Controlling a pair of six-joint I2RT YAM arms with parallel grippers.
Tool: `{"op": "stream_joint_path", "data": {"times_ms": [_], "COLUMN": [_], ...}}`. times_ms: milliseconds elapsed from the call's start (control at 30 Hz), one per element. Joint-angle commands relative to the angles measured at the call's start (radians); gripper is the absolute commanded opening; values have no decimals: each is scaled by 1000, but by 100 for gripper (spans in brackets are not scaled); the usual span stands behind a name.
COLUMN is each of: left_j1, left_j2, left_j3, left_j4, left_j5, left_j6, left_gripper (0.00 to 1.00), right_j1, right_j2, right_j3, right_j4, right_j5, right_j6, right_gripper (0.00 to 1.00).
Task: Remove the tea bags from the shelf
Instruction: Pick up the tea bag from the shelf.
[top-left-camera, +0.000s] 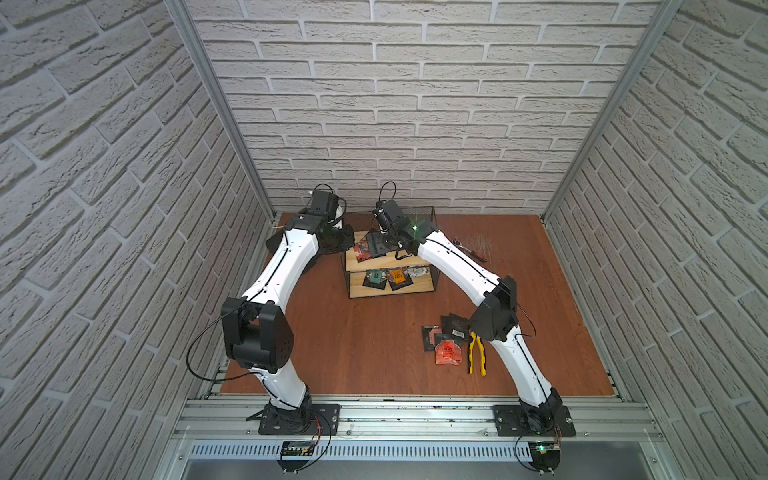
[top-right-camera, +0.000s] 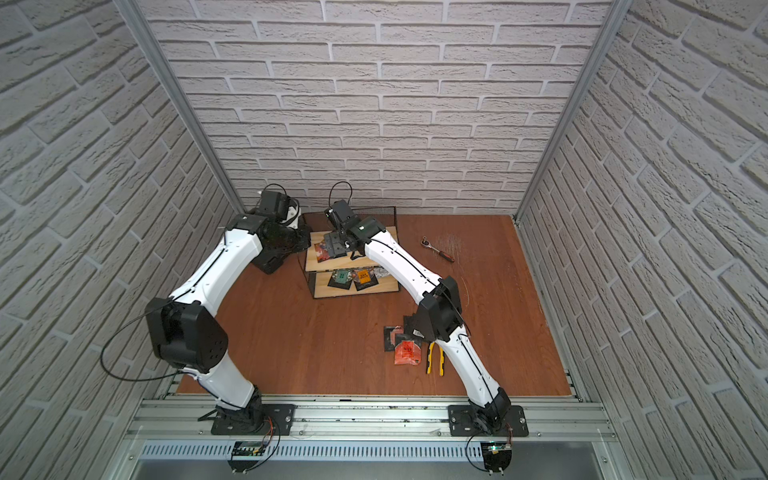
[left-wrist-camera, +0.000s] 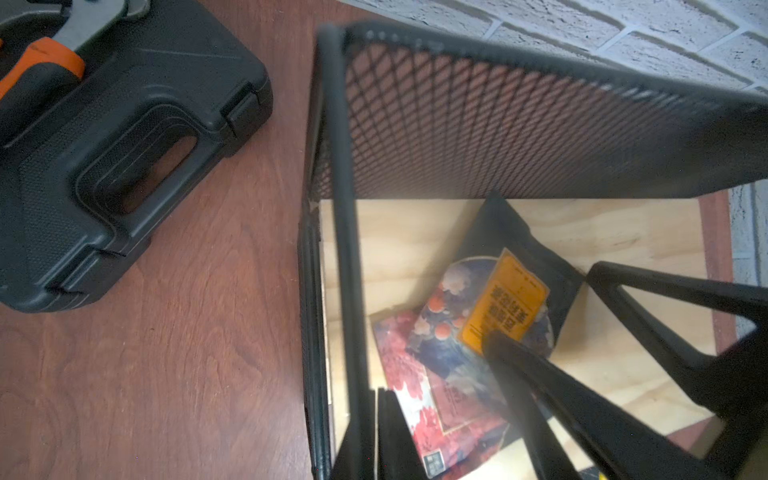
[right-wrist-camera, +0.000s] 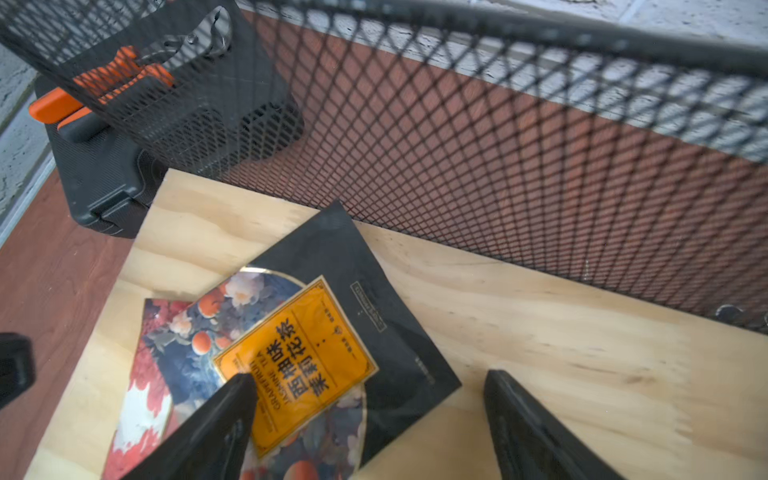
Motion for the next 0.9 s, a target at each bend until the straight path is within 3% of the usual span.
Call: {"op": "stream_joint_path", "data": {"times_ms": [0, 133, 333, 467, 700, 867], "left_j1": [6, 7, 8, 8, 8, 8], "left_j2": [9, 10, 10, 10, 13, 12], "left_j3": [-3, -4, -6, -6, 2, 2], "left_j4": [22, 24, 25, 25, 25, 21], "left_j5": [5, 4, 6, 8, 12, 11], "left_j6": [10, 10, 10, 10, 11, 13], "left_gripper": [9, 8, 9, 8, 8, 8], "right_j1": [12, 16, 13, 9, -15, -27], "right_j2": [-14, -30, -73, -96, -112, -139], "right_j3": [-44, -92, -182, -191, -163, -152], "right_j4": [-29, -51, -38, -18, -5, 32], "right_j5": [26, 64, 99, 101, 89, 63], "right_j6": [25, 45, 77, 89, 108, 102], "right_gripper": [87, 74, 40, 31, 23, 10]}}
